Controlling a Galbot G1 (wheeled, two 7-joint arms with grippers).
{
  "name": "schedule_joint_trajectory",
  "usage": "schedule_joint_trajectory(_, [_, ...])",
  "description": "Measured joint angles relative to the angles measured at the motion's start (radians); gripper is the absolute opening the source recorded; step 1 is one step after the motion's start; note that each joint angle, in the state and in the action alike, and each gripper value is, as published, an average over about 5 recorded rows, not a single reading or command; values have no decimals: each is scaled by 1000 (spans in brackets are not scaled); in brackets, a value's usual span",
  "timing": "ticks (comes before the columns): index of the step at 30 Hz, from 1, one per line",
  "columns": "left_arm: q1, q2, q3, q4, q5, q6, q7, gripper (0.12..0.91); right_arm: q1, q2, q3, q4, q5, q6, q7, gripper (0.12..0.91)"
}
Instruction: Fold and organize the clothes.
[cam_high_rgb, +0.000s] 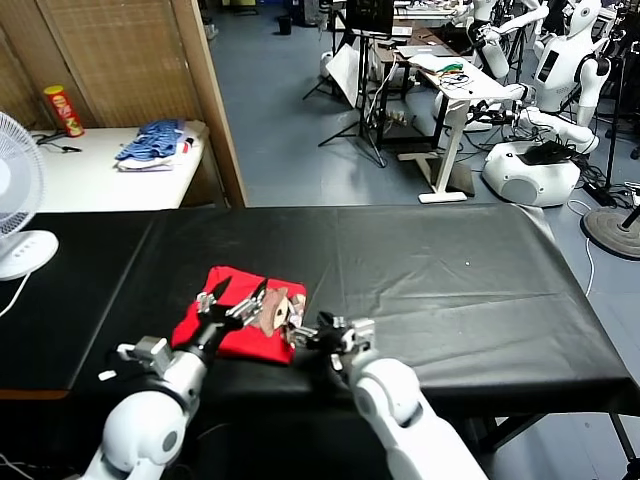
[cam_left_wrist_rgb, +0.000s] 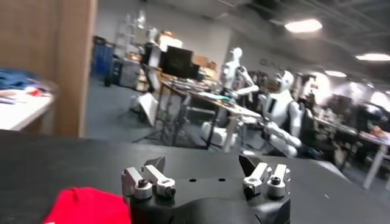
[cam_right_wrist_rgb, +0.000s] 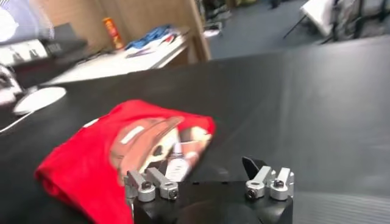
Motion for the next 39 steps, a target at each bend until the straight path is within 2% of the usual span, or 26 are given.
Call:
schedule_joint_trajectory(3, [24, -1, -22, -14, -3, -7, -1, 798, 21, 17, -21, -46, -36, 26, -15, 732])
schedule_joint_trajectory(5, [38, 1, -37, -22, -4, -11, -1, 798, 28, 20, -27, -63, -69, 45, -32, 636])
schedule_joint_trajectory(7, [52, 3, -52, -27, -3, -16, -1, 798, 33, 16, -27, -71, -113, 67, -56, 507])
schedule_joint_trajectory(13, [83, 8, -92, -23, 17, -32, -3, 798, 53, -32, -3, -67, -313, 156, -125, 192])
schedule_joint_trajectory(15, [89, 12, -99, -16, 32, -36, -5, 798, 53, -62, 9, -58, -373, 185, -143, 150])
schedule_joint_trajectory(17, [96, 16, -103, -8, 50, -42, -5, 798, 45, -100, 21, -43, -421, 219, -160, 181])
schedule_joint_trajectory(18, [100, 19, -105, -4, 59, -48, -5, 798, 40, -121, 28, -33, -439, 236, -167, 223])
schedule_joint_trajectory(24, [125, 36, -109, 28, 114, -122, 11, 798, -25, -241, 69, 59, -455, 288, -175, 550])
schedule_joint_trajectory(26, [134, 39, -108, 41, 132, -154, 19, 798, -60, -270, 86, 99, -445, 287, -167, 665])
schedule_joint_trajectory(28, [142, 42, -105, 50, 146, -174, 18, 798, -99, -286, 105, 139, -438, 284, -156, 745])
schedule_joint_trajectory(31, [155, 45, -101, 53, 153, -180, -3, 798, -164, -295, 139, 196, -427, 287, -125, 791])
schedule_joint_trajectory(34, [172, 51, -102, 47, 156, -176, -29, 798, -241, -290, 179, 251, -399, 304, -77, 797])
schedule_joint_trajectory(39, [220, 74, -125, 23, 156, -183, -41, 798, -405, -263, 244, 341, -383, 389, -1, 798])
